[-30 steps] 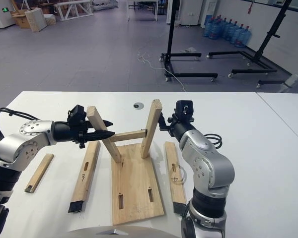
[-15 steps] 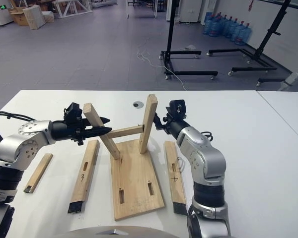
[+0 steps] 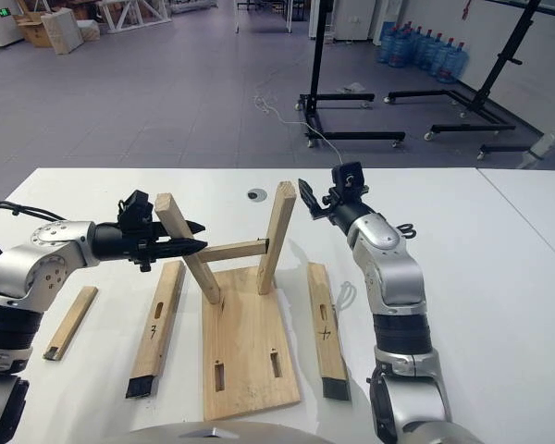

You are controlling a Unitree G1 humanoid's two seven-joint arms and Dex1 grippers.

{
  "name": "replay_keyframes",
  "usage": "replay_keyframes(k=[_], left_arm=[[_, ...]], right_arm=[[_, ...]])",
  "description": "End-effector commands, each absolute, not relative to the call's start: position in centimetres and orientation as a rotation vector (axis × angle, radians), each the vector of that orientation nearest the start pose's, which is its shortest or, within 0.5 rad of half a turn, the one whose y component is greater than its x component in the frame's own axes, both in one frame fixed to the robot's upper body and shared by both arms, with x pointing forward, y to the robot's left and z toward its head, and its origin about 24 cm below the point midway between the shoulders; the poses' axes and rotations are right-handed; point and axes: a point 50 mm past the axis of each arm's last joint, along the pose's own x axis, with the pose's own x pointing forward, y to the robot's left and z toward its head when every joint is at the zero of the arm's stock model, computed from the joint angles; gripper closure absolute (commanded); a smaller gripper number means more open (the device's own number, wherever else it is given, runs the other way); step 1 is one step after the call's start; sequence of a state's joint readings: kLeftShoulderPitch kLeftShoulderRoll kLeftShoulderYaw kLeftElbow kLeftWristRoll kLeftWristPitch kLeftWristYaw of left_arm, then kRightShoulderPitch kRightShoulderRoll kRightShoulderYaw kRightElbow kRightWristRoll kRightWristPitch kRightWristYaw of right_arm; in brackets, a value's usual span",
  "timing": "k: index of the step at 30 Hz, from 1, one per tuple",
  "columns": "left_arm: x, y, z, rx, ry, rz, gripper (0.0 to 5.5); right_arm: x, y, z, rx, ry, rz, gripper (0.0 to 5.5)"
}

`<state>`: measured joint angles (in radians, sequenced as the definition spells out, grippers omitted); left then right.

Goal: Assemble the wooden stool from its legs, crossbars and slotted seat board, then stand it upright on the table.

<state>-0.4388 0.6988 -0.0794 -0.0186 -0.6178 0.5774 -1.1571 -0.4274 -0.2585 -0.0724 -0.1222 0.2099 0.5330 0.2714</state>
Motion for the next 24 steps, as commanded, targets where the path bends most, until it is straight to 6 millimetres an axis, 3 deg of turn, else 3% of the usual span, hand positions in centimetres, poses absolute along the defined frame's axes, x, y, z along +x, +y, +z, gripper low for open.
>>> replay_keyframes(k=[1,7,10,13,17,19,21,23,24], left_arm=[[28.9,18.9,15.9,0.073,0.21,-1.255,2.69],[29.1,19.2,17.1,0.068,0.174,-1.256,1.87],[28.4,20.0,18.7,0.028,0.109,-1.286,1.51],[27.5,21.5,20.6,-0.044,0.045,-1.344,1.51],[27.8,23.3,23.8,-0.049,-0.109,-1.264,1.51],[27.4,24.7,25.6,-0.017,-0.194,-1.169,1.51],[26.6,27.4,26.1,0.042,-0.229,-0.97,1.51],[25.7,30.6,24.7,0.057,-0.206,-0.686,1.51],[24.7,32.4,22.8,0.06,-0.15,-0.528,1.51]], right_arm=[[31.8,-15.9,15.0,-0.065,-0.036,0.327,1.41],[31.8,-16.0,15.0,-0.065,-0.047,0.315,1.41],[31.8,-16.0,15.1,-0.058,-0.05,0.323,1.41],[31.7,-16.2,15.1,-0.053,-0.057,0.32,1.41],[31.6,-16.5,15.1,-0.056,-0.058,0.308,1.41],[31.5,-16.6,15.1,-0.055,-0.059,0.305,1.41],[31.3,-16.8,15.2,-0.047,-0.064,0.299,1.41],[31.0,-17.3,15.1,-0.043,-0.064,0.279,1.41],[30.8,-17.5,15.1,-0.026,-0.058,0.267,1.41]])
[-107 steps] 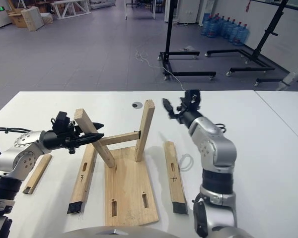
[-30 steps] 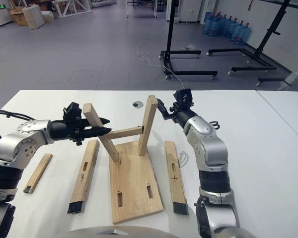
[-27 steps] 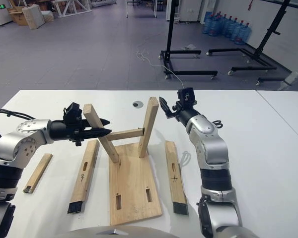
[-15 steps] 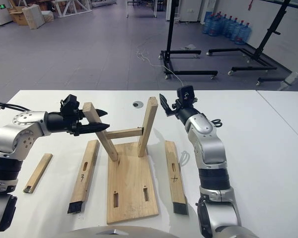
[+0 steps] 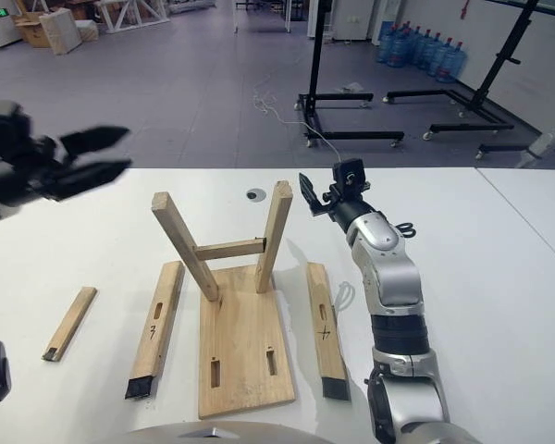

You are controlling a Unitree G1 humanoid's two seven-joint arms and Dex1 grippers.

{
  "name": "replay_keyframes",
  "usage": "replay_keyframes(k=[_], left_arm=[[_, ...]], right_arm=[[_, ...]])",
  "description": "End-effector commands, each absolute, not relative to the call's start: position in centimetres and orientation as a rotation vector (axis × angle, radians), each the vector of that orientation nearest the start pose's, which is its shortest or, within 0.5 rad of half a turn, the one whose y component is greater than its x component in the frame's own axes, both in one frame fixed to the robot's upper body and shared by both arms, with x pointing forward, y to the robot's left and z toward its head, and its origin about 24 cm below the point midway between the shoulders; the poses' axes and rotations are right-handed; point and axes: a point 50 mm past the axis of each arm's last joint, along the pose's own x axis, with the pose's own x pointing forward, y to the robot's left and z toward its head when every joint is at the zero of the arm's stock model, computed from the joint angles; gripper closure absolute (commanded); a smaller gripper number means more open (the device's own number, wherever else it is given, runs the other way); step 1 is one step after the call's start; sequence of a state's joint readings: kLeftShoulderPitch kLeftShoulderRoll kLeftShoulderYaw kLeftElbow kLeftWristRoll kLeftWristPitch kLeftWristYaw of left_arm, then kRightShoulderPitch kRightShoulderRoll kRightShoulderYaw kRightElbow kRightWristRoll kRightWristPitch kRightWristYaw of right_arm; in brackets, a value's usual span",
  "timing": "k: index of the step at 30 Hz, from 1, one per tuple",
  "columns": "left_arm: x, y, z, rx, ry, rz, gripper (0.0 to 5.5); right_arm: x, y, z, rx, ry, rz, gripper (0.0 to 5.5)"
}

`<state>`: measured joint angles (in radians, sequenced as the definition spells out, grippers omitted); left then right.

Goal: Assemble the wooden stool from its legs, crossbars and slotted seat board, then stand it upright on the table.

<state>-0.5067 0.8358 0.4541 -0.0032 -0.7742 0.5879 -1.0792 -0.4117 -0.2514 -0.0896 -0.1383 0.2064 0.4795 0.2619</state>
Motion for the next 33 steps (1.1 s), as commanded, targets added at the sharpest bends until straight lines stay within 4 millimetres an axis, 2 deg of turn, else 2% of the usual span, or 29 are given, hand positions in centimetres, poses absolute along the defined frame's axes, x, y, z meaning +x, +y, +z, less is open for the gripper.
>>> replay_keyframes(k=[1,3,5,8,15,21,26,33], left_arm=[[23.5,33.5,20.8,0.069,-0.092,-0.413,1.51],[20.5,34.2,16.3,0.052,0.065,-0.237,1.51],[18.2,32.9,12.7,-0.003,0.187,-0.19,1.51],[16.3,31.7,9.7,0.03,0.274,-0.161,1.51],[14.0,32.3,6.3,0.051,0.463,-0.098,1.51],[12.0,32.1,3.3,-0.043,0.623,-0.093,1.51],[11.3,31.8,2.5,-0.094,0.691,-0.095,2.22],[11.4,32.2,1.9,-0.077,0.742,-0.04,3.18]], right_arm=[[30.6,-17.7,15.1,-0.011,-0.054,0.255,1.41],[30.2,-18.1,15.1,-0.001,-0.047,0.229,1.41],[29.9,-18.4,14.8,-0.004,-0.033,0.209,1.41],[29.8,-18.1,14.6,-0.011,-0.015,0.216,1.41],[29.9,-17.3,14.8,-0.007,-0.007,0.259,1.41],[29.8,-16.8,14.9,0.011,-0.005,0.278,1.41],[29.9,-16.6,15.4,0.025,-0.013,0.289,1.41],[30.0,-16.6,15.5,0.031,-0.008,0.289,1.41]])
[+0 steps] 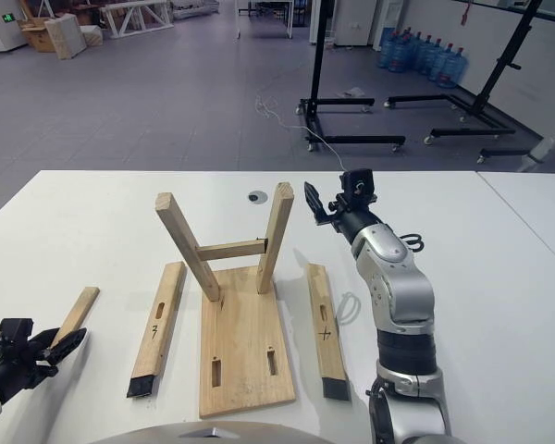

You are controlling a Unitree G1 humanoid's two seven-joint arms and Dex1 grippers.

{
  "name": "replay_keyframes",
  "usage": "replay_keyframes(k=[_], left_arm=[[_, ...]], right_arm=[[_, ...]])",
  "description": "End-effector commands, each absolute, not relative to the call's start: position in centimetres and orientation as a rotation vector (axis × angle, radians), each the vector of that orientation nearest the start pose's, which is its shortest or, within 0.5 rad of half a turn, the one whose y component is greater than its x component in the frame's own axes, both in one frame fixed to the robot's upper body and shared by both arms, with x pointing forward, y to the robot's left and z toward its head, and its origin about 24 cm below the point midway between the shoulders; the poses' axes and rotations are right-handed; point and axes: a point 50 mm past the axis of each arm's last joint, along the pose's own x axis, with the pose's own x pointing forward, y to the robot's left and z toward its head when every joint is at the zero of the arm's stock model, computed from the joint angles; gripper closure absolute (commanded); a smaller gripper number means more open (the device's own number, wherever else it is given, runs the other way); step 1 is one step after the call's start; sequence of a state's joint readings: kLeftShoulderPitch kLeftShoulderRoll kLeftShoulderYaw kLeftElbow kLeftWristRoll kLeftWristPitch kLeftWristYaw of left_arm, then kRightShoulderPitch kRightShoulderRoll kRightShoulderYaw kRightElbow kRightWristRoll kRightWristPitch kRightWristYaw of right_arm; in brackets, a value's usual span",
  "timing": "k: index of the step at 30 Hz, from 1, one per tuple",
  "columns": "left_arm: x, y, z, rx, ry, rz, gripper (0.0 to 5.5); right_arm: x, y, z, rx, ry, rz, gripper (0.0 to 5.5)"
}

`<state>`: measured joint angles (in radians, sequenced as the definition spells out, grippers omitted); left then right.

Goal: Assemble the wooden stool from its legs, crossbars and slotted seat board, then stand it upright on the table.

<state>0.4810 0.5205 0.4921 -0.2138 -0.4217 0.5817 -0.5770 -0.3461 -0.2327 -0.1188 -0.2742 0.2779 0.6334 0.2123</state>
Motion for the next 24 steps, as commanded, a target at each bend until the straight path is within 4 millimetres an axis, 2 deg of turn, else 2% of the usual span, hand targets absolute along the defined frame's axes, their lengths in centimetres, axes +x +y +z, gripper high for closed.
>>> replay_keyframes(k=[1,7,14,17,20,21,24], left_arm=[[11.5,32.2,1.8,-0.08,0.742,-0.039,3.36],[13.1,31.8,1.9,-0.054,0.675,-0.052,4.2],[14.2,31.5,2.7,-0.024,0.603,-0.055,4.21],[16.7,30.8,6.0,-0.017,0.36,-0.094,4.22],[19.4,28.2,12.1,-0.145,-0.029,-0.202,4.22],[19.8,27.2,13.8,-0.198,-0.124,-0.255,4.22],[19.6,23.5,18.6,-0.326,-0.36,-0.526,4.22]], right_arm=[[30.0,-16.6,15.5,0.03,-0.007,0.29,1.41],[30.3,-16.5,15.5,0.022,-0.003,0.301,1.41],[30.6,-16.7,15.7,0.031,-0.011,0.291,1.41],[30.9,-17.1,16.5,0.065,-0.069,0.267,1.41],[31.1,-17.9,17.8,0.182,-0.169,0.279,1.41],[31.0,-18.2,18.2,0.228,-0.199,0.289,1.41],[29.7,-19.1,21.8,0.521,-0.4,0.402,1.41]])
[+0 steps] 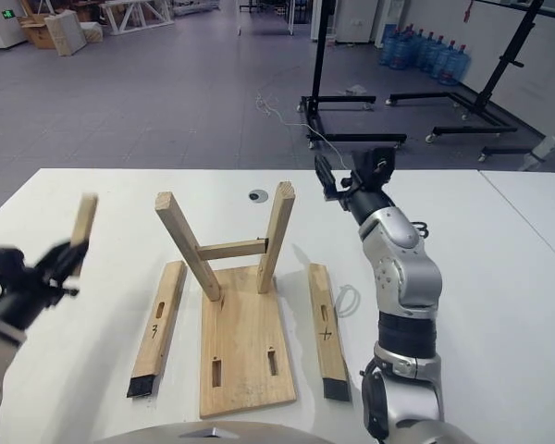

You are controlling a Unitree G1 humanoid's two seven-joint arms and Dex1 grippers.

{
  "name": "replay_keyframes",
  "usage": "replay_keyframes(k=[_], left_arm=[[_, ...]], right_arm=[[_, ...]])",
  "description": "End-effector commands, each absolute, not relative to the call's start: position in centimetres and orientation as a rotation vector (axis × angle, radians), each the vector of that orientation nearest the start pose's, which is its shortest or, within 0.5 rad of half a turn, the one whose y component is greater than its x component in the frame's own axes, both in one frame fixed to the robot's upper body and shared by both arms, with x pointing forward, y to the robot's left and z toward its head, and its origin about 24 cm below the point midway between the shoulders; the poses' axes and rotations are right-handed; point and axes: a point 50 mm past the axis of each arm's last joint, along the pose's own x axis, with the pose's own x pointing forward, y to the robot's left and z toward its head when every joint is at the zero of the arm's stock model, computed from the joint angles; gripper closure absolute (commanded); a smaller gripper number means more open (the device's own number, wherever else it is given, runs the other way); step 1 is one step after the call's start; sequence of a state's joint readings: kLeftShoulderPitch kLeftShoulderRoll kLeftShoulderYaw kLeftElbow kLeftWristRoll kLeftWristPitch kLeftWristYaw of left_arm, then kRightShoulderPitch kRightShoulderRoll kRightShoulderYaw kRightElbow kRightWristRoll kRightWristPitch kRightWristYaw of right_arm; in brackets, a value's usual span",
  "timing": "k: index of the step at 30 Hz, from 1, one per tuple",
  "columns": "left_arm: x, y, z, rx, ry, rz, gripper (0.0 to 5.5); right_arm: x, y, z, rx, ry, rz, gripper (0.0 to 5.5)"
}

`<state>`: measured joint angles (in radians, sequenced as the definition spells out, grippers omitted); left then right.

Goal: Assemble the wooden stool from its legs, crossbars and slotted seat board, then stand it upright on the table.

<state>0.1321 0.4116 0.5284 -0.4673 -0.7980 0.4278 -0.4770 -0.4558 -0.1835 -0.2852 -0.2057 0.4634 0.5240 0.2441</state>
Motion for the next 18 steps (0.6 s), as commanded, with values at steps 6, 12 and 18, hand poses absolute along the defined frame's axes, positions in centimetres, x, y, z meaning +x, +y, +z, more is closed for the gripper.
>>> replay_keyframes(k=[6,12,18], left_arm=[[15.9,18.3,20.2,-0.572,-0.378,-1.07,4.22],[16.2,16.5,15.2,-0.635,-0.03,-1.219,4.22],[19.3,18.3,10.9,-0.639,0.107,-1.149,4.22]], right_arm=[[23.4,-17.1,24.2,0.937,-0.352,1.247,1.41],[20.8,-14.4,19.3,0.835,0.082,1.547,1.41],[21.5,-13.8,16.0,0.705,0.271,1.585,1.41]])
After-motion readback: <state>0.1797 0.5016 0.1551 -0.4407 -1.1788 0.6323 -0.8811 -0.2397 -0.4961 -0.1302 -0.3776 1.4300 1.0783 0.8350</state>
